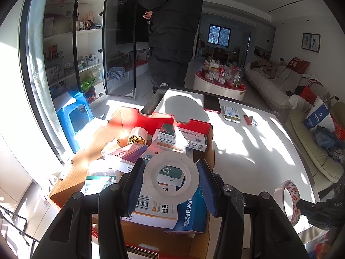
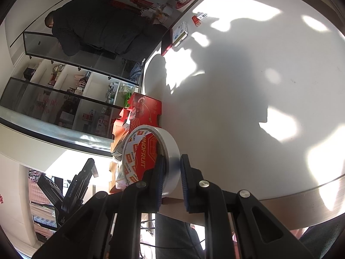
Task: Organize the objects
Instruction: 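Carry the clear tape ring with the left gripper over the cardboard box while the right holds the tape roll, then lower the clear tape ring with the left gripper into the box while the right lowers the red-printed tape roll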
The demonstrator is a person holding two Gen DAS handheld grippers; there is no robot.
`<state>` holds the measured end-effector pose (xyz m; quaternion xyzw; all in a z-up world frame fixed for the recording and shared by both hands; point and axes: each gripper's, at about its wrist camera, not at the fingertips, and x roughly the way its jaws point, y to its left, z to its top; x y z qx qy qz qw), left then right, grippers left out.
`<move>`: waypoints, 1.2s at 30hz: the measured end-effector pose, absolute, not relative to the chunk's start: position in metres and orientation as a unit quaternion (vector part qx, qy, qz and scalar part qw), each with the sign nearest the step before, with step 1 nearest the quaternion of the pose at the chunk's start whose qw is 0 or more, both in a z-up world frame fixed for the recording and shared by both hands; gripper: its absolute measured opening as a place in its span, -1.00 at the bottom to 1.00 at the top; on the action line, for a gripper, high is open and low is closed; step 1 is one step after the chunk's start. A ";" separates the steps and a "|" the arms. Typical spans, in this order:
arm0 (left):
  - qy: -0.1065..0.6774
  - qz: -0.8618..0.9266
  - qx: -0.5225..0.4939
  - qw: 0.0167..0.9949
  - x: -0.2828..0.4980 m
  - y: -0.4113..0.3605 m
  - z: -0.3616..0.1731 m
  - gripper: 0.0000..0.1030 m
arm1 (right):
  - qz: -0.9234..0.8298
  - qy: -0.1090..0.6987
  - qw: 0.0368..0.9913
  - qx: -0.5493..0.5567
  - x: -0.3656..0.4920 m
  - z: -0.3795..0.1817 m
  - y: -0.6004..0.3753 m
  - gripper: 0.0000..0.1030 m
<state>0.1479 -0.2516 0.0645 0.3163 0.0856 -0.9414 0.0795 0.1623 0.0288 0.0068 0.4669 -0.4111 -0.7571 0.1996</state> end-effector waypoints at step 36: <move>0.096 -0.935 0.327 0.100 0.151 -0.268 0.056 0.03 | -0.752 -0.406 0.210 0.476 0.160 0.008 0.012 -0.71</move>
